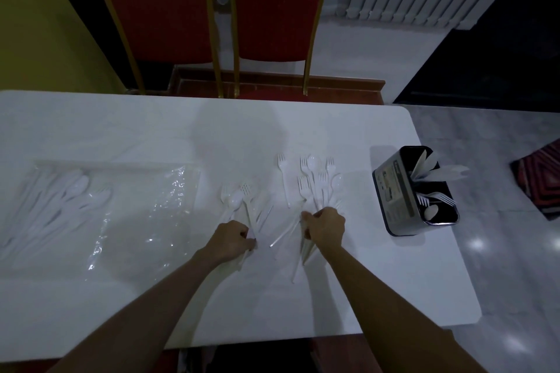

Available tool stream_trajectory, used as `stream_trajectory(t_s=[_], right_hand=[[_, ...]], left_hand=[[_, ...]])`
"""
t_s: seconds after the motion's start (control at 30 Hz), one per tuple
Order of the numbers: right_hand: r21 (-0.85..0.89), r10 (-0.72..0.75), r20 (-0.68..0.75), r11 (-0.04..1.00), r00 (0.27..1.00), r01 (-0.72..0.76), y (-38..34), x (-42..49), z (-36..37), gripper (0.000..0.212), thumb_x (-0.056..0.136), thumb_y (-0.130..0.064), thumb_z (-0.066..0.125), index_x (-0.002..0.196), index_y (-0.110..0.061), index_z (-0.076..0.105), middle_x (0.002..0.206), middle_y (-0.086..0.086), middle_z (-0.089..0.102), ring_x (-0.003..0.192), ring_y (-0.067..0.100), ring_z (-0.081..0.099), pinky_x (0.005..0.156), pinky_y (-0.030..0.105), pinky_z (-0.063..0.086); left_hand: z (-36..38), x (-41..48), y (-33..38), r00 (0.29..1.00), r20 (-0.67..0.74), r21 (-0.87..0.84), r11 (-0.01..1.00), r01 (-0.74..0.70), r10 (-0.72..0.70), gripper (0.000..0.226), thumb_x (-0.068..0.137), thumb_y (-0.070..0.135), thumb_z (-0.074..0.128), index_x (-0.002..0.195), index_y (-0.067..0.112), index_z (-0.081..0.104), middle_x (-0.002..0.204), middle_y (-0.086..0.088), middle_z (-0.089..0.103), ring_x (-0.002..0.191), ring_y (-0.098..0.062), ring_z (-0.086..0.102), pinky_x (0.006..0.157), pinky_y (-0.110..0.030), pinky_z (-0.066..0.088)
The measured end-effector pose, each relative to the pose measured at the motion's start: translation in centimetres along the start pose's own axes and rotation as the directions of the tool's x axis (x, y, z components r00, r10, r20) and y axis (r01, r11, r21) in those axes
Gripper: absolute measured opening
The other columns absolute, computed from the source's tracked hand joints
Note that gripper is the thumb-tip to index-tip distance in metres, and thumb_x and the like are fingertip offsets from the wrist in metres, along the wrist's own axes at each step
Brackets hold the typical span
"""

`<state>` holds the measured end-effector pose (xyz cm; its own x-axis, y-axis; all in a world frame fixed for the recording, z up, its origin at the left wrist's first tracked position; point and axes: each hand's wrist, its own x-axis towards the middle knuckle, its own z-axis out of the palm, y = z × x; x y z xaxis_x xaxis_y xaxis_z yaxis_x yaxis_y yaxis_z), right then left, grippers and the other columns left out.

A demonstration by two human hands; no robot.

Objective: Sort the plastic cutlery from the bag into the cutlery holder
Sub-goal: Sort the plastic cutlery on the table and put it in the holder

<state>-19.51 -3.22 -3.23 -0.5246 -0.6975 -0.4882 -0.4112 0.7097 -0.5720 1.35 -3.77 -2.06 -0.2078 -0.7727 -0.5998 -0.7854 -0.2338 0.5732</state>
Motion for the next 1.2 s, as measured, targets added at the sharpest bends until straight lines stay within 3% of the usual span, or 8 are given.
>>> stream_trajectory(t_s=[0.13,0.23,0.37,0.5,0.7,0.87,1.03,1.2], right_hand=[[-0.116,-0.024,0.096,0.993,0.995,0.035,1.0,-0.9,2.5,0.058,0.073,-0.060,0.071,0.089,-0.004,0.066,0.083,0.013,0.070,0.078,0.029,0.070,0.079,0.037,0.058],[-0.113,-0.028,0.076,0.993,0.997,0.037,0.5,-1.0,3.3,0.045,0.078,-0.046,0.072,0.091,-0.003,0.063,0.086,0.013,0.068,0.080,0.028,0.068,0.072,0.030,0.054],[-0.103,-0.010,0.090,0.994,0.996,0.019,0.2,-0.5,2.7,0.027,0.082,-0.022,0.068,0.082,0.004,0.063,0.071,0.010,0.063,0.062,0.021,0.059,0.050,0.019,0.043],[-0.137,-0.031,0.115,0.989,0.993,0.047,0.2,-0.5,1.1,0.030,0.081,-0.020,0.069,0.063,-0.008,0.048,0.052,0.000,0.048,0.046,0.010,0.045,0.044,0.019,0.037],[-0.059,-0.094,0.309,0.991,0.946,0.118,-0.6,-0.9,-2.8,0.023,0.080,-0.016,0.072,0.068,0.002,0.064,0.076,0.019,0.074,0.073,0.029,0.073,0.077,0.035,0.061],[0.180,-0.215,0.348,0.971,0.912,0.161,-2.8,-1.8,-7.6,0.007,0.079,-0.004,0.072,0.085,-0.003,0.070,0.076,0.011,0.071,0.068,0.021,0.072,0.073,0.035,0.062],[0.252,-0.381,0.184,0.909,0.906,0.331,-5.5,-0.7,-14.2,0.015,0.078,-0.005,0.074,0.070,-0.014,0.065,0.067,0.012,0.070,0.067,0.024,0.073,0.073,0.044,0.062],[0.178,-0.449,-0.085,0.872,0.890,0.457,-6.6,1.4,-23.4,0.011,0.076,-0.014,0.077,0.084,-0.016,0.069,0.069,0.004,0.074,0.062,0.016,0.073,0.070,0.036,0.063]], left_hand=[[0.6,-0.5,0.6,0.980,0.175,-0.337,0.930,0.149,-0.094,0.026,0.077,0.025,0.074,0.055,0.013,0.065,0.055,-0.001,0.060,0.052,-0.011,0.050,0.057,-0.023,0.040],[1.1,-0.9,1.2,0.922,0.384,-0.578,0.765,0.284,-0.052,0.025,0.082,0.022,0.072,0.091,0.000,0.075,0.095,-0.016,0.074,0.084,-0.020,0.065,0.087,-0.031,0.052],[1.3,-1.2,1.3,0.881,0.472,-0.620,0.707,0.342,-0.012,0.030,0.083,0.023,0.071,0.102,0.001,0.072,0.109,-0.014,0.071,0.097,-0.020,0.064,0.100,-0.032,0.047],[0.9,-1.1,0.7,0.893,0.449,-0.594,0.751,0.290,0.010,0.026,0.086,0.021,0.067,0.107,0.006,0.071,0.107,-0.010,0.072,0.093,-0.013,0.064,0.088,-0.023,0.050],[-0.8,-1.8,1.7,0.839,0.542,-0.468,0.848,0.248,0.054,0.019,0.085,0.016,0.069,0.102,0.007,0.071,0.106,-0.008,0.073,0.096,-0.011,0.065,0.077,-0.016,0.051],[-2.6,-1.9,5.3,0.925,0.350,-0.477,0.878,0.042,0.146,0.024,0.081,0.014,0.073,0.103,0.006,0.072,0.098,-0.010,0.075,0.086,-0.012,0.069,0.074,-0.019,0.054],[-4.4,-0.7,12.4,0.963,0.037,-0.481,0.849,-0.218,0.268,0.018,0.077,0.015,0.076,0.095,0.017,0.075,0.096,-0.005,0.075,0.092,-0.019,0.071,0.081,-0.024,0.057],[-3.0,0.6,22.3,0.916,-0.196,-0.382,0.833,-0.401,0.351,0.019,0.079,0.019,0.074,0.098,0.020,0.073,0.091,0.006,0.071,0.083,-0.009,0.068,0.070,-0.016,0.054]])
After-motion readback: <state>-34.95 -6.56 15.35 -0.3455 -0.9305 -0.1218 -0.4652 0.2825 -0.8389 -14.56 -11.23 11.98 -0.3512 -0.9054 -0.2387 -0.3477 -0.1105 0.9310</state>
